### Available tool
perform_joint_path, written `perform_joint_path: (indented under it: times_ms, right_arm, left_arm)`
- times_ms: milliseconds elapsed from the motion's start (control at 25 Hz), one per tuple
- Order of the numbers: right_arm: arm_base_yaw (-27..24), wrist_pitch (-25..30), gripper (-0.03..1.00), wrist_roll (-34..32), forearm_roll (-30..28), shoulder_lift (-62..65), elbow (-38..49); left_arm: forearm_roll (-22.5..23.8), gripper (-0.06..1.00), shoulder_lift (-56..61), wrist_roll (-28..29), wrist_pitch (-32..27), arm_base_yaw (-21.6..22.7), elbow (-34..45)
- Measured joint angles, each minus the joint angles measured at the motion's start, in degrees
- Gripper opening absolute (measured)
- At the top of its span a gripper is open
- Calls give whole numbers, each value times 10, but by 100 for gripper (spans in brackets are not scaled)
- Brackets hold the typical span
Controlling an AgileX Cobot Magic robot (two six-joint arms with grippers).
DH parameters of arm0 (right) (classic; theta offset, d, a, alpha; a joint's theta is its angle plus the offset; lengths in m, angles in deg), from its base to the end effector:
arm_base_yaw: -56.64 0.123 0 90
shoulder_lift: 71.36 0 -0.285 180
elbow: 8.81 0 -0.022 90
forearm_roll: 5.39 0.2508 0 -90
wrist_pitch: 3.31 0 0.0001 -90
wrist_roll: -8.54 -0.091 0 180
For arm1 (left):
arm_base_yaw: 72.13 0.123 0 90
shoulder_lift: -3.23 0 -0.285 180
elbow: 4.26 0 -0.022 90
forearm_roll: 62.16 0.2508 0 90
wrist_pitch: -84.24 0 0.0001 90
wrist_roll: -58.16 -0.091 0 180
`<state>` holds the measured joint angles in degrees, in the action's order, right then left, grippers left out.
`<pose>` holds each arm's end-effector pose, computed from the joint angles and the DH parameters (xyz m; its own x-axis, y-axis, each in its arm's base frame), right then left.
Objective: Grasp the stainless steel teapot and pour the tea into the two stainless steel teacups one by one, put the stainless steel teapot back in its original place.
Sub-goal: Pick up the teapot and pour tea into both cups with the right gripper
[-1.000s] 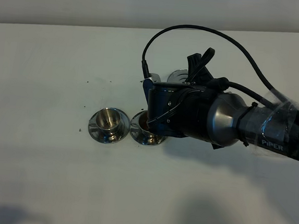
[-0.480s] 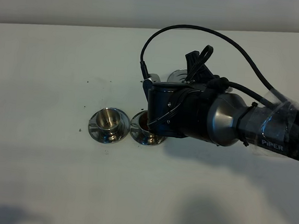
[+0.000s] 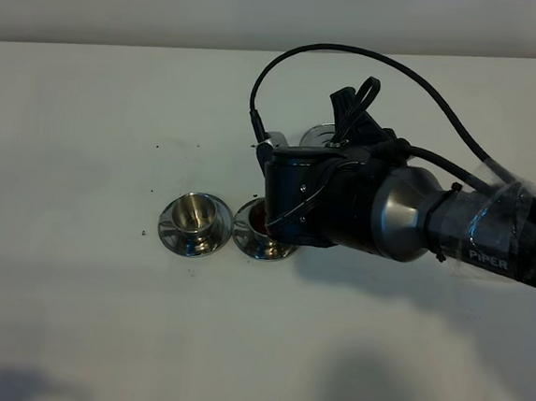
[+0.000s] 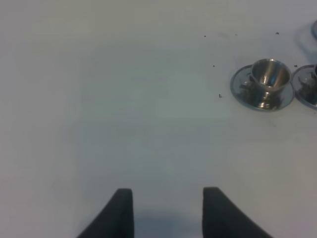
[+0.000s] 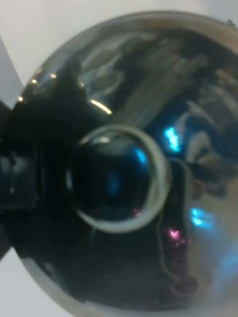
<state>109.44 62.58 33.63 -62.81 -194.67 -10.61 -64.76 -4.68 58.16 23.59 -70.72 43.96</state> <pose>0.2916 0.2684 0.1913 0.0541 -0.8221 0.5668 -0.7423 -0.4128 -0.5278 -0.0051 -0.0037 0.2792 -0.4502 -0.0333 -0.8923 0.0007 0.9993 -0.0377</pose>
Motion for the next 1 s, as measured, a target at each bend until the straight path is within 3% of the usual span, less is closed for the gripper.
perform_joint_path:
  times_ms: [680,1000]
  right_arm:
    - [0,-17,18,13,-23,0,0]
    - [0,-16,18,-68,30,0,0]
  left_arm:
    - [0,37,0,0,0,0,0]
    - [0,37,0,0,0,0,0]
